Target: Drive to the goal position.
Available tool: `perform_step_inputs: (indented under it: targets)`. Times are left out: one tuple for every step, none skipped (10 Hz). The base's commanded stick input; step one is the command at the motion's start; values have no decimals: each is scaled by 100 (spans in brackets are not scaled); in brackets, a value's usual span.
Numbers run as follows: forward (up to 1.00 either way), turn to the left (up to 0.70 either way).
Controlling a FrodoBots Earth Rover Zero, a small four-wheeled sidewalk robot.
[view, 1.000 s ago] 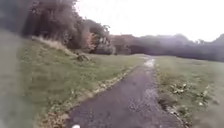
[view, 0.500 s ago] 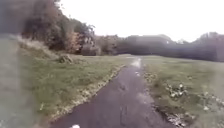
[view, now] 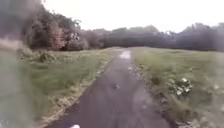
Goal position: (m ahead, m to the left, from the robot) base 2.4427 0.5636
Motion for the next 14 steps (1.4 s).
perform_step_inputs:
  targets:
    - [85,-34]
    - [85,-34]
    - [85,-34]
    - [85,-34]
    - [85,-10]
    - [85,0]
    - [85,0]
    - [85,0]
    - [85,0]
    - [85,0]
    - [85,0]
    - [85,0]
    - [85,0]
    - [85,9]
